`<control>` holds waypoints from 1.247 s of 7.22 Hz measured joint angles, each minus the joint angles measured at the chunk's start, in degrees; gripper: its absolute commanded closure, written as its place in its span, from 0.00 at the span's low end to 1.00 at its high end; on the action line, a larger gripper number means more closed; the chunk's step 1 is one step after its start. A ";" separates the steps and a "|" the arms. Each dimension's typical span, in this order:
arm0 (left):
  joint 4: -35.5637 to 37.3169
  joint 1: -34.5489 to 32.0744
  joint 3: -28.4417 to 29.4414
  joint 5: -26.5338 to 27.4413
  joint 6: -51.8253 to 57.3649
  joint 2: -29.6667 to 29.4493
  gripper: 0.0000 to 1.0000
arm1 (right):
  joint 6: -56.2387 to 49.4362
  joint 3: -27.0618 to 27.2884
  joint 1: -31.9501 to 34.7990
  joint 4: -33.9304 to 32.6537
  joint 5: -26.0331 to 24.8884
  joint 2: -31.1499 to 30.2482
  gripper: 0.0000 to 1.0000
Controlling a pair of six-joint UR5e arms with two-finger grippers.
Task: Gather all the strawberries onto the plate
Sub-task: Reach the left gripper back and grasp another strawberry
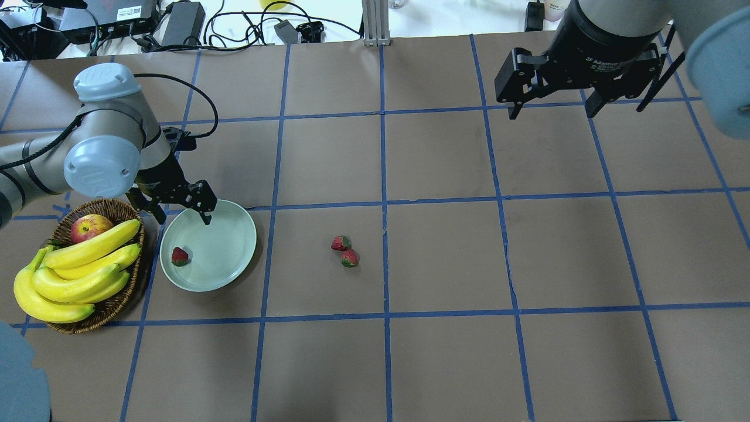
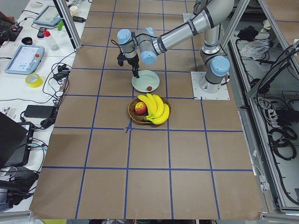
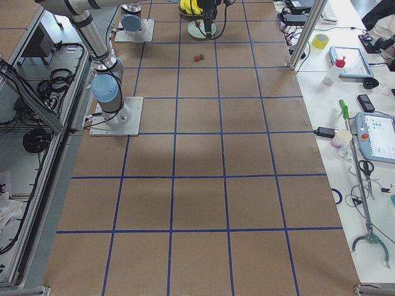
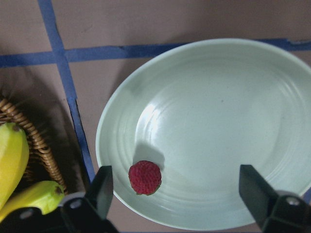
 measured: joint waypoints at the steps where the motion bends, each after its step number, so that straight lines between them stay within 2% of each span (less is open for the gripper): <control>1: 0.30 -3.96 0.41 -2.07 -6.24 -0.10 0.00 | 0.00 0.00 0.00 0.17 0.06 -0.01 0.00; 4: 3.48 -13.49 0.20 -9.54 -20.64 -1.02 0.00 | 0.18 -0.02 0.00 0.58 0.31 0.01 0.00; 6: 5.61 -16.23 -0.35 -15.08 -22.63 -2.36 0.00 | 0.25 -0.31 0.00 1.65 0.94 -0.01 0.00; 9: 8.01 -16.66 -4.23 -16.32 -22.37 -4.24 0.00 | 0.10 -0.34 0.00 2.30 1.28 -0.01 0.00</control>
